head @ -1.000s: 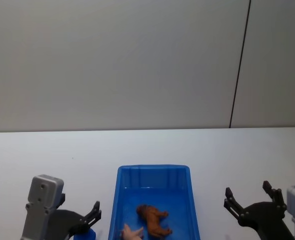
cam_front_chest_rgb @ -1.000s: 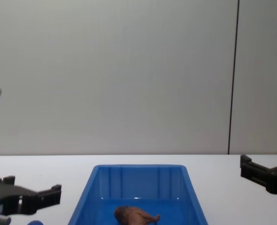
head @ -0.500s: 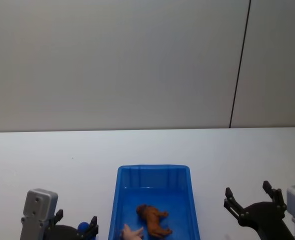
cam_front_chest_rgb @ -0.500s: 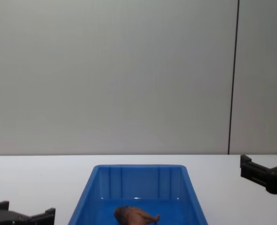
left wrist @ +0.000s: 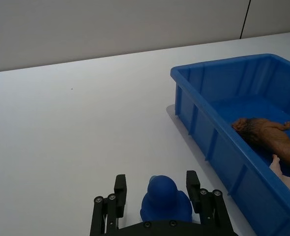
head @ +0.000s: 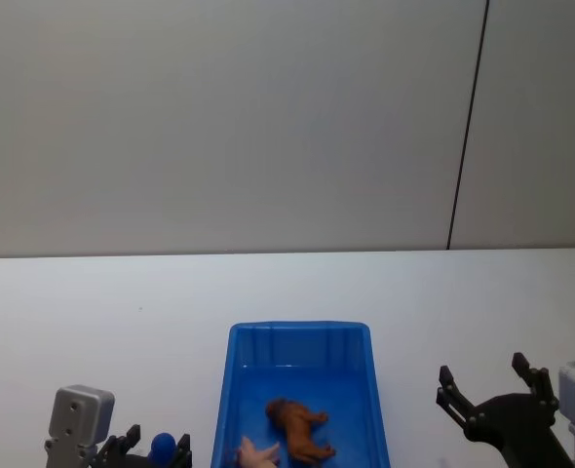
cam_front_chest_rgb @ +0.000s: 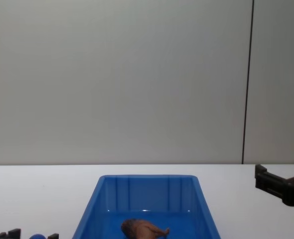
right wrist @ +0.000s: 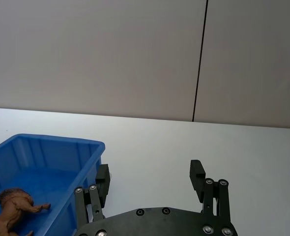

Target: Pick up the two dolls from the table and place them into the box.

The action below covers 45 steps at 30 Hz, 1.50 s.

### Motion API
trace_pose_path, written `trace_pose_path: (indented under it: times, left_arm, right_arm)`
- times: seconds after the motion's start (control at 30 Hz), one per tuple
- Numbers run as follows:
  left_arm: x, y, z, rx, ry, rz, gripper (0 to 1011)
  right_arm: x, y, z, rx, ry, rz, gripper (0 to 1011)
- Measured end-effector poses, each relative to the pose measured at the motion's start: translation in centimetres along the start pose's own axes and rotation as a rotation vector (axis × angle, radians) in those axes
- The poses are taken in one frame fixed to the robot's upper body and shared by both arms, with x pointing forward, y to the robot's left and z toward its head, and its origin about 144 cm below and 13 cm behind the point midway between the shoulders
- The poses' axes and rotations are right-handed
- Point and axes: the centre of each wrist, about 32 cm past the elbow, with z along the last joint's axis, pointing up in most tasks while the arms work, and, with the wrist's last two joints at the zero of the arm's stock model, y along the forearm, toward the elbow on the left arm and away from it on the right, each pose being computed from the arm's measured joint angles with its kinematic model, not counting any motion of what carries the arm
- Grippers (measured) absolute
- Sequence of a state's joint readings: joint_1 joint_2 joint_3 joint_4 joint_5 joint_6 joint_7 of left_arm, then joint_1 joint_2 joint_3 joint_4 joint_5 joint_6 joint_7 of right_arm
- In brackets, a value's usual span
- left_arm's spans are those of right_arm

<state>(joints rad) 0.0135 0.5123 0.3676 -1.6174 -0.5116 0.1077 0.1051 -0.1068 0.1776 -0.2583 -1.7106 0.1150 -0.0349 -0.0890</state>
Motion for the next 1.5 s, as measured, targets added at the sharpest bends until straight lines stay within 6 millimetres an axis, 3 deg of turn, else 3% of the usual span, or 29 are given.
trace_pose_path:
  times: [0.33, 0.47, 0.53, 0.93, 1.5]
  left_arm:
    - [0.0, -0.6, -0.1, -0.008, -0.001, -0.022, 506]
    - [0.0, -0.8, 0.0, -0.013, -0.003, -0.028, 327]
    - [0.0, -0.9, 0.0, -0.016, -0.005, -0.029, 289]
    - [0.0, -1.1, 0.8, -0.06, -0.036, -0.038, 208]
    - [-0.1, -1.2, 5.2, -0.23, -0.159, -0.108, 116]
  right_arm:
    - [0.0, 0.0, 0.0, 0.0, 0.0, 0.0, 1001]
    - [0.0, 0.0, 0.0, 0.0, 0.0, 0.0, 1001]
    - [0.0, 0.0, 0.0, 0.0, 0.0, 0.0, 1001]
    - [0.0, 0.0, 0.0, 0.0, 0.0, 0.0, 1001]
    - [0.0, 0.0, 0.0, 0.0, 0.0, 0.0, 1001]
